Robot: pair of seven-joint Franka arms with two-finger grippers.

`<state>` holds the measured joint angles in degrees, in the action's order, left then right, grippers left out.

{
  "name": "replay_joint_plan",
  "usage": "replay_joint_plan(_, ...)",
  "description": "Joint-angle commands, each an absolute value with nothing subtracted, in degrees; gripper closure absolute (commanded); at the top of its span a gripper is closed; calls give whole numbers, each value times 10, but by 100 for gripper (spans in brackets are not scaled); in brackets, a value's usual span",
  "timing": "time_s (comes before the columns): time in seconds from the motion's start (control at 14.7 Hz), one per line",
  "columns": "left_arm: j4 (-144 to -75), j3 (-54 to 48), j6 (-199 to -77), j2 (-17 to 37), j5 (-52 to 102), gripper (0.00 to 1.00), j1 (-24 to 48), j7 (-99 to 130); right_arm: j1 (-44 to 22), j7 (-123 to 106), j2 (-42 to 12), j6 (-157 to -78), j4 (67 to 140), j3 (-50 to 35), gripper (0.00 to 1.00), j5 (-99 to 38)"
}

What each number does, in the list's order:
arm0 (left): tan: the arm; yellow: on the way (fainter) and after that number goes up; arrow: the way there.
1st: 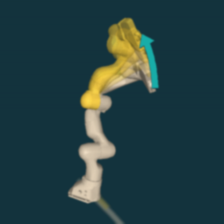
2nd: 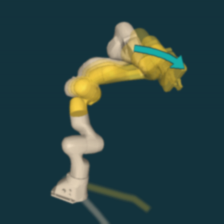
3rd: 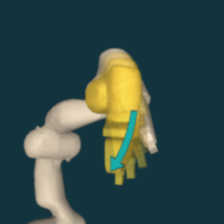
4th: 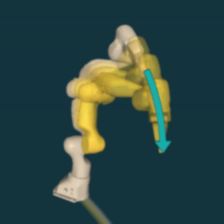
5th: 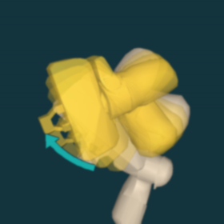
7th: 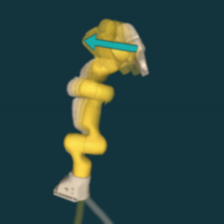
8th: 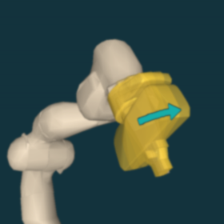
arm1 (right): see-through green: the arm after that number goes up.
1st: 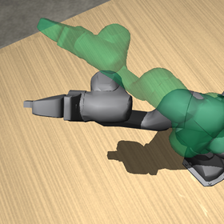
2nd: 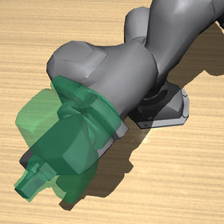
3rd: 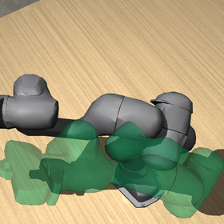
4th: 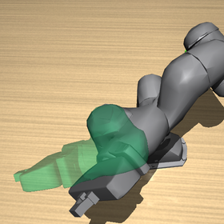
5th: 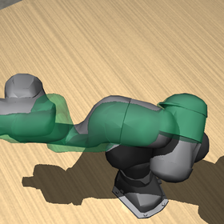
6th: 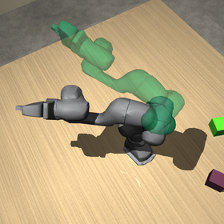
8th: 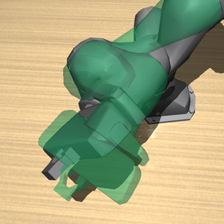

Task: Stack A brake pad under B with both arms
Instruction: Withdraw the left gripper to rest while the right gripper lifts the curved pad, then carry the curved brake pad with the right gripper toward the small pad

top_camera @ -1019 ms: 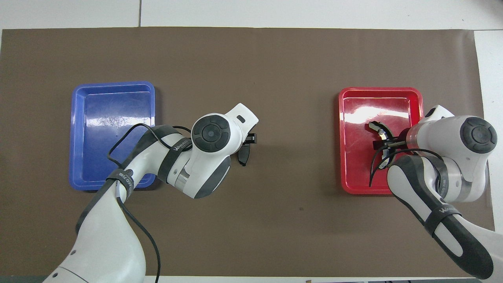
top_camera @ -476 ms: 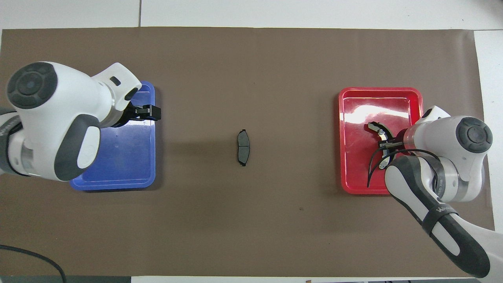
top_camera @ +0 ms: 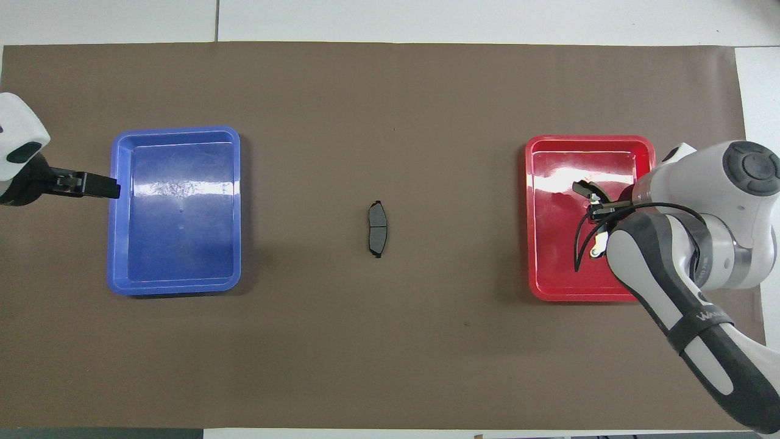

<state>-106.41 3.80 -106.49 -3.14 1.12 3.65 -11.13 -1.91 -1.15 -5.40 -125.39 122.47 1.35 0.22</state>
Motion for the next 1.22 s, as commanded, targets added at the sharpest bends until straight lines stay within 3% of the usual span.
replay_joint_plan(0.0,-993,31,-991,-15,9,2,8,-141,-88,85,-61,-1190,1158,8,100,-8)
replay_joint_plan(0.2,-932,31,-919,10,11,2,5,-140,-155,172,-76,-1192,1129,8,100,-8)
replay_joint_plan(0.54,-955,31,-911,0,9,1,8,-134,-258,292,-126,-1190,1066,8,100,-10)
replay_joint_plan(0.82,-955,31,-911,0,9,1,9,-134,-322,395,-220,-1208,978,8,100,-9)
replay_joint_plan(1.16,-955,31,-911,0,9,1,6,-135,-369,449,-260,-1281,983,8,100,-9)
